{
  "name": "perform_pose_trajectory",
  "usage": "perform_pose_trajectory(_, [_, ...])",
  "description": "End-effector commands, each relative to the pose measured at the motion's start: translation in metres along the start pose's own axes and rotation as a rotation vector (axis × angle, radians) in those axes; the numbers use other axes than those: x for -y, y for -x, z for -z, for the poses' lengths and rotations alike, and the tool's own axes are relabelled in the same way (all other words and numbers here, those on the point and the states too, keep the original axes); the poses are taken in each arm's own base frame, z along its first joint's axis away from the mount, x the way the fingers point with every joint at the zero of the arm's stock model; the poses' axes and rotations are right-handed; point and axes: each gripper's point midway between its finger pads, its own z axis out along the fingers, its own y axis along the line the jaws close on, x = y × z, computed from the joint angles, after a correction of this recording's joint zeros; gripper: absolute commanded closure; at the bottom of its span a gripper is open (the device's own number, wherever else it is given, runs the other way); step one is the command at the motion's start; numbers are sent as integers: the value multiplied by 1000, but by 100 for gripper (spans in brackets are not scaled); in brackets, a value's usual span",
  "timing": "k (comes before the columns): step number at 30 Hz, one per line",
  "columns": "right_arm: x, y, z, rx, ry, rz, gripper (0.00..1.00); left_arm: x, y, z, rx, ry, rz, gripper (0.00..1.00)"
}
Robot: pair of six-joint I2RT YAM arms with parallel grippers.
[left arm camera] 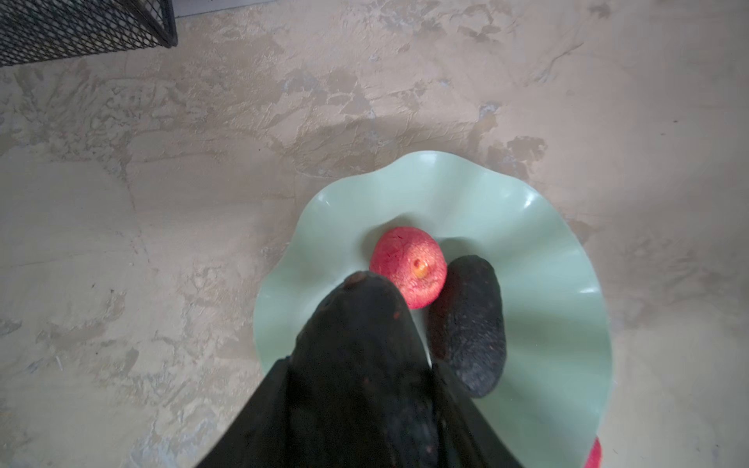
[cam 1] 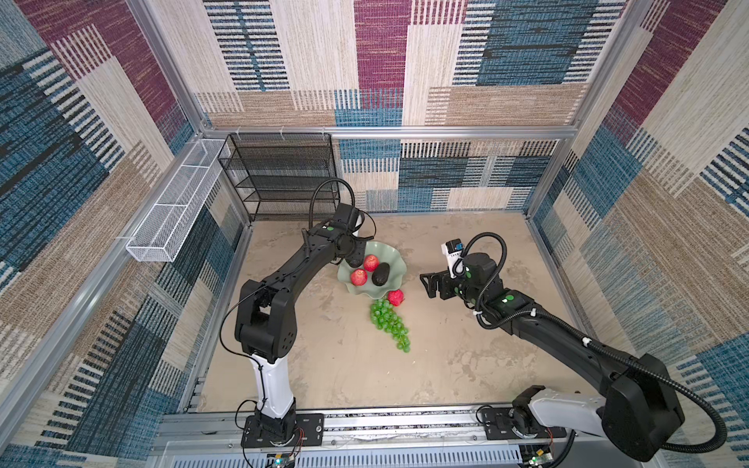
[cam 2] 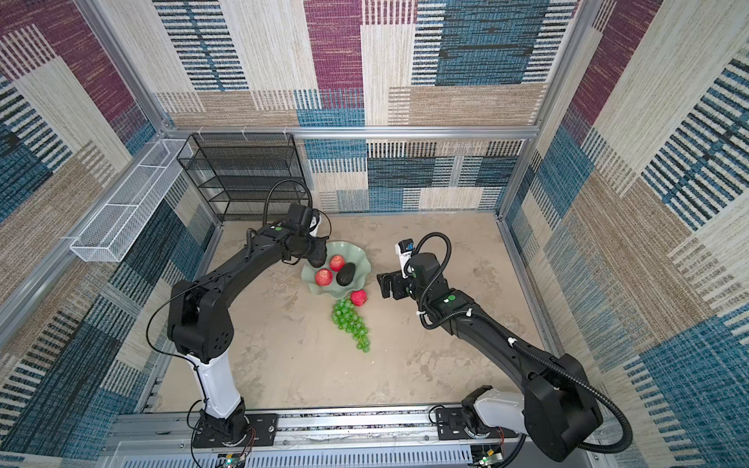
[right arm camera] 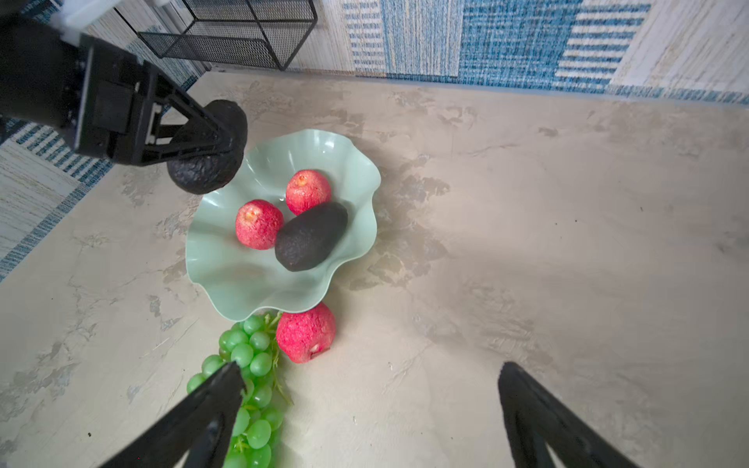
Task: Place and organize the fake fruits in the fruit bowl
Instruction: 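Lower the avocado into the bowl with the left gripper and release, then grasp the last red apple with the right gripper while the left gripper withdraws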
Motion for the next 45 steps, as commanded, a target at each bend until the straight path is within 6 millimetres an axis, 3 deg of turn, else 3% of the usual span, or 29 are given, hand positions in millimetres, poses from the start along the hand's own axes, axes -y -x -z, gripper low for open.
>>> perform_pose_trajectory(1, [0,2,0,26,6,-28,0,-12,-8,-12,-60,67,-51,54])
perform_pose_trajectory(9, [-2,-15,-16,-15,31,-39,0,-9,-16,-41,-114,51,-41,51])
perform_pose_trajectory(14, [-7,-25,-24,-26,70,-57,0,-5,-21,-49,-141,32,-28,37])
perform_pose_trajectory(18, [-13,-37,-34,-44,122,-84,1,-5,-14,-42,-124,33,-24,30])
perform_pose_trajectory(23, [-23,-49,-47,-65,185,-119,6,-8,9,-13,-44,49,5,28])
perform_pose_trajectory(27, [-30,-62,-58,-95,197,-110,11,-15,32,30,90,76,43,27])
perform_pose_trajectory(31, [-41,-72,-69,-120,217,-92,17,-23,43,78,273,84,98,26])
perform_pose_trajectory(36, [-56,-81,-86,-147,242,-81,19,-39,29,132,453,84,192,23])
perform_pose_trajectory(40, [-59,-83,-100,-158,238,-93,19,-54,4,154,488,84,256,21])
perform_pose_trajectory(45, [-55,-89,-120,-185,206,-107,21,-69,-26,167,476,112,304,21])
